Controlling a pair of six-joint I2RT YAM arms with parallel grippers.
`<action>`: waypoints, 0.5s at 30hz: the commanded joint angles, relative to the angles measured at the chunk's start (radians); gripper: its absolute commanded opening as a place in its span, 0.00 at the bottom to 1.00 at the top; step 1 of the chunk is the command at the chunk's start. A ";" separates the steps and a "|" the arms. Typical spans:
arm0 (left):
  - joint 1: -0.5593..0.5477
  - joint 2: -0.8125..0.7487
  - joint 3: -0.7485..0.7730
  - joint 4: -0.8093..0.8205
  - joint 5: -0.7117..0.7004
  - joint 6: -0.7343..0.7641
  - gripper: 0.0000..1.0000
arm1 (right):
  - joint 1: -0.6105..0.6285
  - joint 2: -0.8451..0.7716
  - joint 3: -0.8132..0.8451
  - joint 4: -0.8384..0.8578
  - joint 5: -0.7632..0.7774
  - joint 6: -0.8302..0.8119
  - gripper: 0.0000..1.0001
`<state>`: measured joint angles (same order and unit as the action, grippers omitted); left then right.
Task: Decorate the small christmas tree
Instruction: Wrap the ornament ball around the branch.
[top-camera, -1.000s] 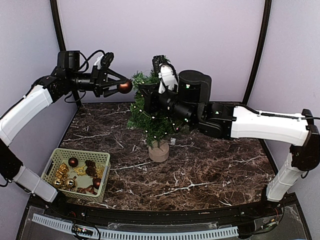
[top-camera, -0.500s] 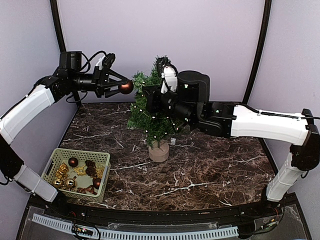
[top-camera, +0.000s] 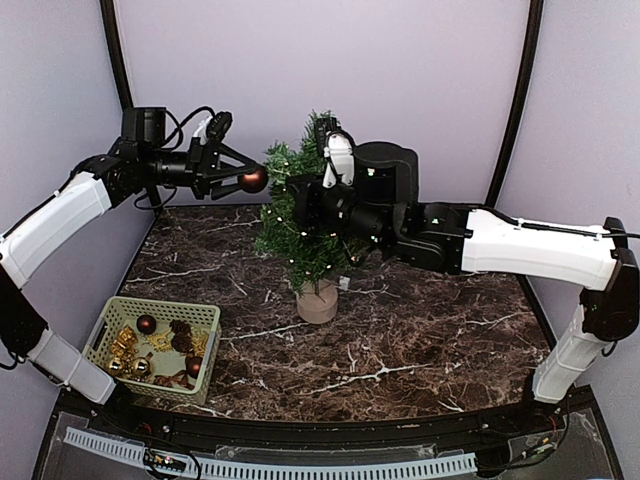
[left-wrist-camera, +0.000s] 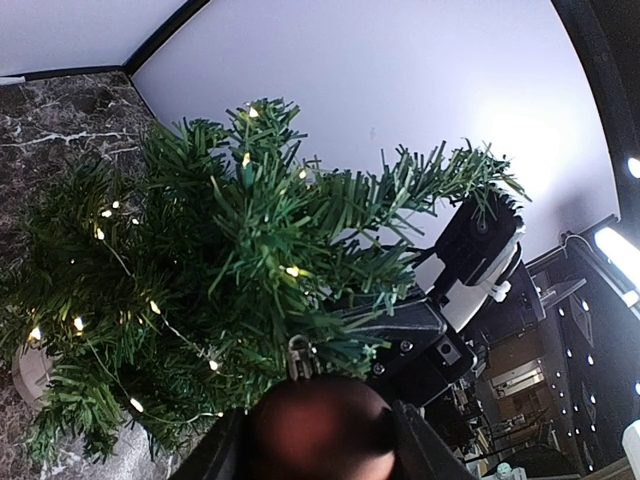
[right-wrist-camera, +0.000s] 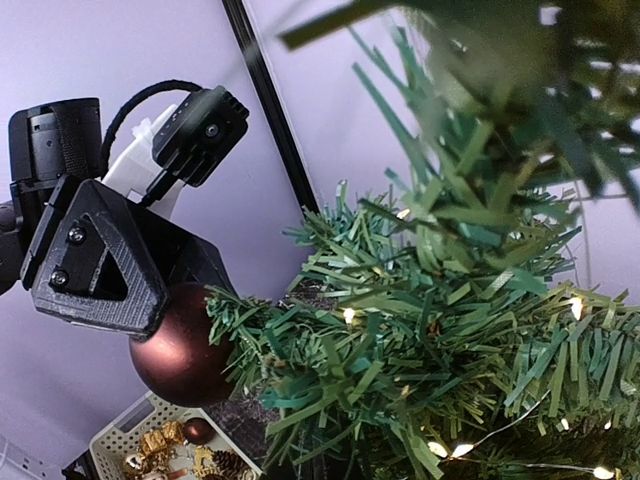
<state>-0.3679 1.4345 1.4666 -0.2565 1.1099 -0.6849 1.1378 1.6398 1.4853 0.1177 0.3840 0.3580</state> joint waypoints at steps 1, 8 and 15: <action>0.007 -0.005 -0.027 0.027 0.000 0.020 0.38 | -0.007 -0.011 0.013 0.033 -0.036 -0.004 0.00; 0.007 -0.008 -0.074 0.075 0.006 -0.006 0.38 | -0.007 -0.006 0.028 0.044 -0.088 -0.024 0.00; 0.007 0.002 -0.082 0.094 0.016 -0.009 0.38 | -0.008 0.019 0.070 0.033 -0.087 -0.037 0.00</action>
<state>-0.3679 1.4345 1.3987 -0.2020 1.1118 -0.6918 1.1378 1.6421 1.5024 0.1181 0.3065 0.3374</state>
